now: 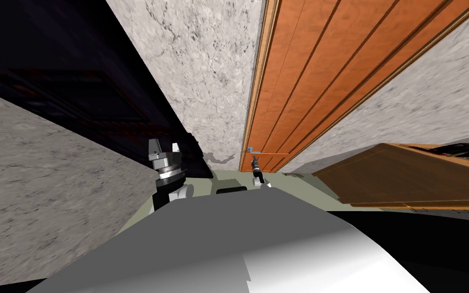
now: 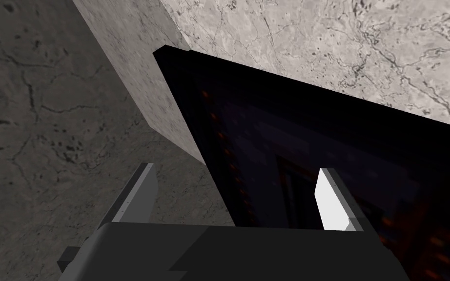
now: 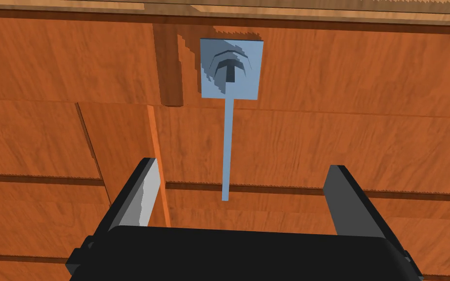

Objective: Pull the door open

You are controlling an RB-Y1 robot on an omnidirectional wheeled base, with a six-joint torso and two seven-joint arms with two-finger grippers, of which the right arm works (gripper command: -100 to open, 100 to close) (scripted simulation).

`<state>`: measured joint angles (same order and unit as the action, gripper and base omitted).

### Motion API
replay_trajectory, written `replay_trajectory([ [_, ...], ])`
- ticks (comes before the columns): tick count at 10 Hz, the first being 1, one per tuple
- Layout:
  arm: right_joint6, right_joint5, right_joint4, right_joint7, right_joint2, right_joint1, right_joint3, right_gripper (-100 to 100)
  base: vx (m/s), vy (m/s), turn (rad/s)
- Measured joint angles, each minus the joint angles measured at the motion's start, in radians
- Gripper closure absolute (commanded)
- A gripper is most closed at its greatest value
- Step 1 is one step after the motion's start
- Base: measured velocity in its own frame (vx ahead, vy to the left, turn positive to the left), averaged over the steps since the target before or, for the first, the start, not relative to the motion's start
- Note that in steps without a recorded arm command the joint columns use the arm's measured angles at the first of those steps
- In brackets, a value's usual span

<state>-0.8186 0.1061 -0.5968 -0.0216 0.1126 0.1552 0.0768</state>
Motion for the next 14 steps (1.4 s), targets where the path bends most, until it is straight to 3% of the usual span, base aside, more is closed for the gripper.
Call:
replay_trajectory([
  [1,-0.013,0.001,0.023,-0.005,0.005,0.009,0.001,-100,0.101,0.064,0.094],
  [2,-0.007,0.003,-0.007,-0.019,0.022,-0.017,-0.003,-100,0.115,0.055,0.03],
  [3,-0.004,0.005,-0.015,-0.03,0.033,-0.025,-0.005,-100,0.047,0.026,-0.009],
  [5,-0.026,0.008,0.028,-0.039,0.041,-0.004,-0.003,-100,0.053,0.027,0.043],
  [6,-0.036,0.011,0.033,-0.056,0.063,-0.016,-0.006,-100,0.196,0.04,0.086],
  [7,-0.019,0.015,-0.018,-0.076,0.085,-0.052,-0.01,-100,0.137,0.047,0.02],
  [9,-0.049,0.019,0.046,-0.093,0.1,-0.02,-0.009,-100,0.084,0.031,0.027],
  [10,-0.089,0.023,0.115,-0.107,0.117,-0.002,-0.011,-100,0.124,0.018,0.037],
  [11,-0.105,0.025,0.13,-0.12,0.127,-0.004,-0.012,-100,0.058,0.011,-0.001],
  [13,-0.07,0.025,0.073,-0.123,0.132,-0.032,-0.013,-100,0.042,-0.001,0.029],
  [14,-0.076,0.028,0.08,-0.136,0.149,-0.034,-0.015,-100,0.156,-0.035,0.046],
])
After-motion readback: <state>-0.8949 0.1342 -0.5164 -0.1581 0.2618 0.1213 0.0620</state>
